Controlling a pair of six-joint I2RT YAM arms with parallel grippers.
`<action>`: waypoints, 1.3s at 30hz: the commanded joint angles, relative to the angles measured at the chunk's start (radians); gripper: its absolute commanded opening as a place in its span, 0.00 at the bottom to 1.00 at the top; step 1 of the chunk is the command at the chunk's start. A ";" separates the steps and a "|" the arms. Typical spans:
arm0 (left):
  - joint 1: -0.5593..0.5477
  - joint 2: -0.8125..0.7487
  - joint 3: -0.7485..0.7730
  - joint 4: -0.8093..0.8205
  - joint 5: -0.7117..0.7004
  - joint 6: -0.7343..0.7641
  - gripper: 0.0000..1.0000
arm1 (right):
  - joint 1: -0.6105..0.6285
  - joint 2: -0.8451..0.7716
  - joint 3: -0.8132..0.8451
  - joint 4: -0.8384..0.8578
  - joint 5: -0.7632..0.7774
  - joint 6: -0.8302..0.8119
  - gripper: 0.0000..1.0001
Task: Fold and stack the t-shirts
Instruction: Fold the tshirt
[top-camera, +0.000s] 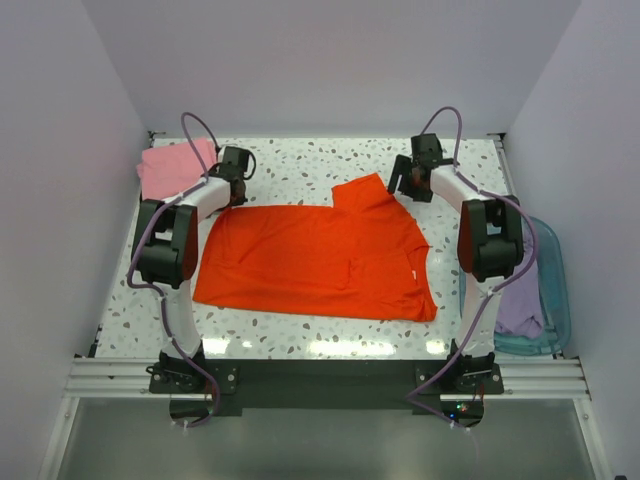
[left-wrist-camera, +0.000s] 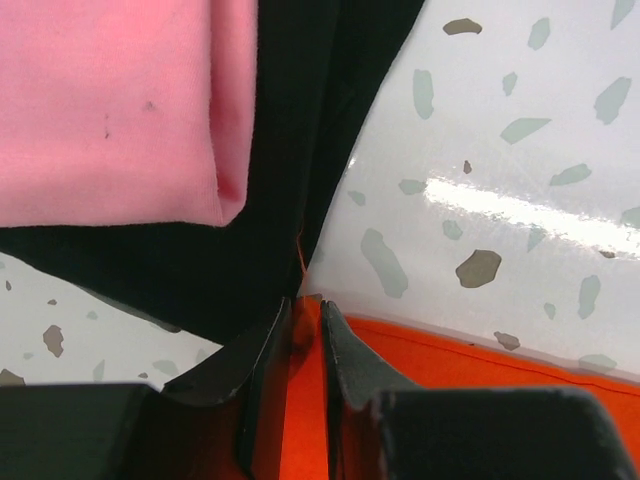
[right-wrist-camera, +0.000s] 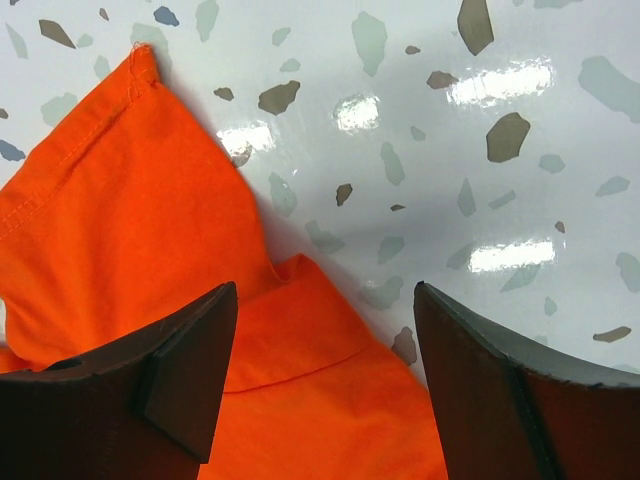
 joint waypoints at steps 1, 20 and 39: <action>-0.010 -0.019 0.044 0.060 0.020 0.011 0.23 | -0.007 0.030 0.050 0.036 -0.015 0.009 0.74; -0.010 -0.009 0.048 0.057 -0.019 0.019 0.03 | -0.007 0.111 0.121 0.038 -0.038 0.006 0.71; -0.010 -0.065 -0.012 0.110 -0.002 0.001 0.00 | 0.006 0.093 0.073 0.072 -0.110 0.049 0.36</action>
